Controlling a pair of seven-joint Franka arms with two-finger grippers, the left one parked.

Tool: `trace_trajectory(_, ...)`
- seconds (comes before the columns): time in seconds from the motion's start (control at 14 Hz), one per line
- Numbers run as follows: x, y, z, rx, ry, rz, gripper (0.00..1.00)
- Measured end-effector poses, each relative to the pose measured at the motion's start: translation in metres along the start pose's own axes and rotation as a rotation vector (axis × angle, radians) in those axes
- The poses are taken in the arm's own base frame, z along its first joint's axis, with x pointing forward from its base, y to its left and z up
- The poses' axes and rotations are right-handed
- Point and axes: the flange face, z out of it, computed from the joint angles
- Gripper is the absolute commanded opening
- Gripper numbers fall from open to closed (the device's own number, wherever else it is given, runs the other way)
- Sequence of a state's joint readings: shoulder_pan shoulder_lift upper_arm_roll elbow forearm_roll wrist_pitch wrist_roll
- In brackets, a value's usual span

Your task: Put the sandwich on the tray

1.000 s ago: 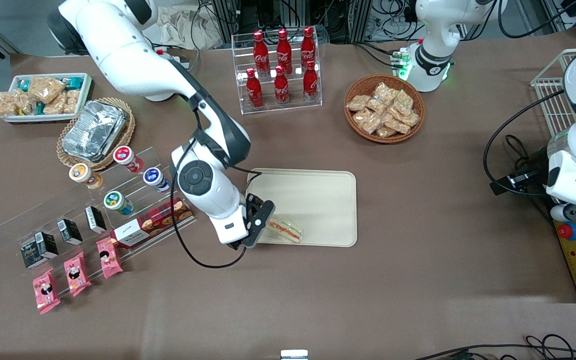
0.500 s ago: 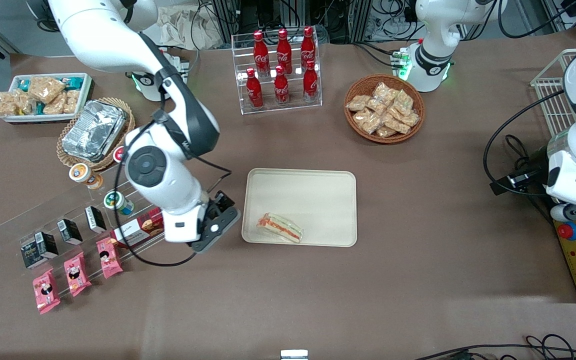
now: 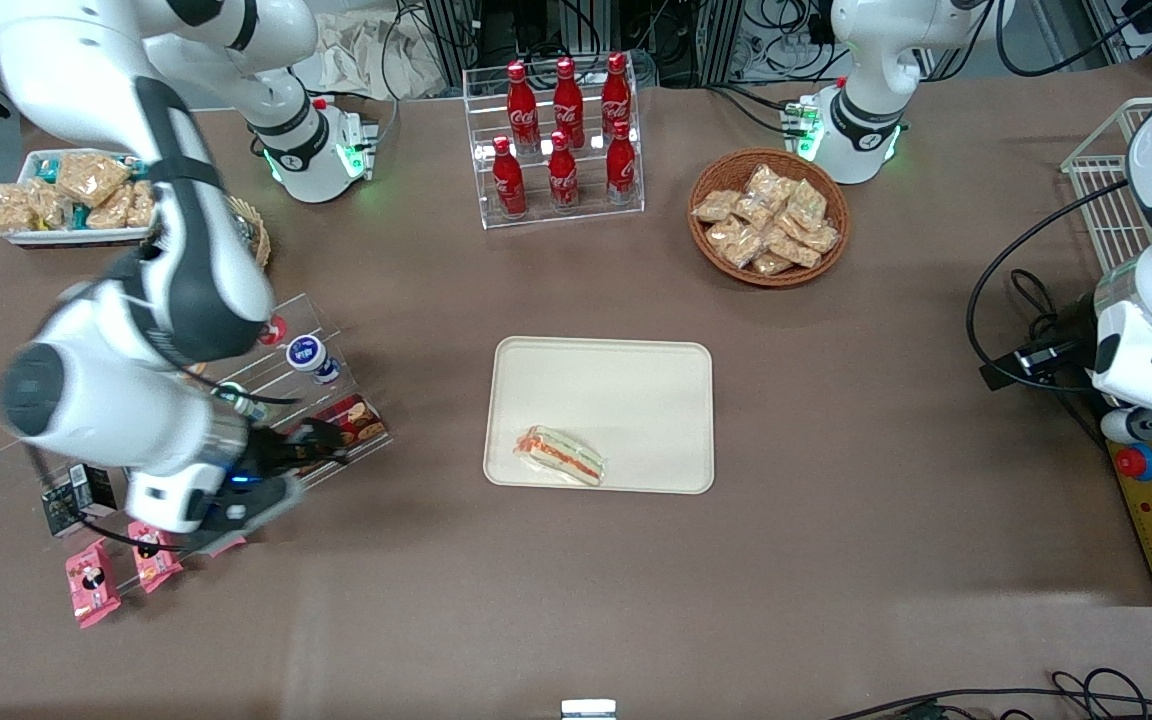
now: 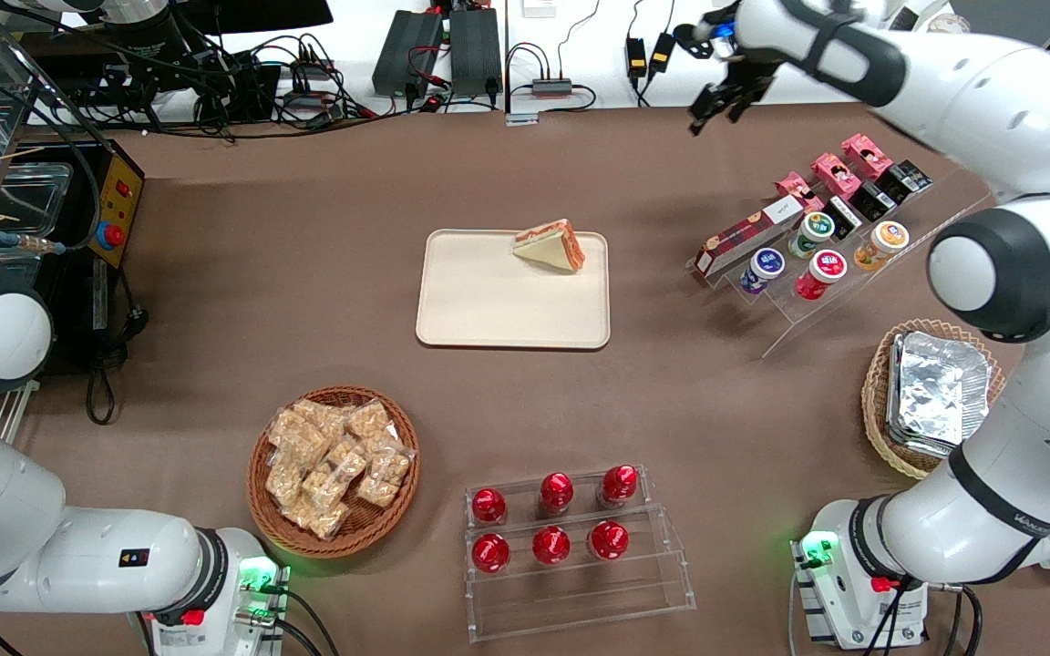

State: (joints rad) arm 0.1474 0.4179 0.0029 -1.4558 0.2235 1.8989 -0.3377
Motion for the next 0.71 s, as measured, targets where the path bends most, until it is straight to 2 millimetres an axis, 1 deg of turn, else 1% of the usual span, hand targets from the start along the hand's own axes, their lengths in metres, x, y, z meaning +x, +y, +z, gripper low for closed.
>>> trace_trajectory(0.14,-0.021,0.025,-0.037,0.006,-0.014,0.045,1.0)
trace_trajectory(0.36,-0.053,0.052,-0.094,-0.001,-0.028,0.101,1.0)
trace_trajectory(0.43,-0.061,0.058,-0.11,-0.016,-0.021,0.12,1.0)
trace_trajectory(0.5,-0.069,0.062,-0.122,-0.034,-0.018,0.148,1.0)
trace_trajectory(0.57,-0.075,0.064,-0.131,-0.051,-0.027,0.181,1.0)
trace_trajectory(0.71,-0.085,0.064,-0.138,-0.074,-0.065,0.265,1.0)
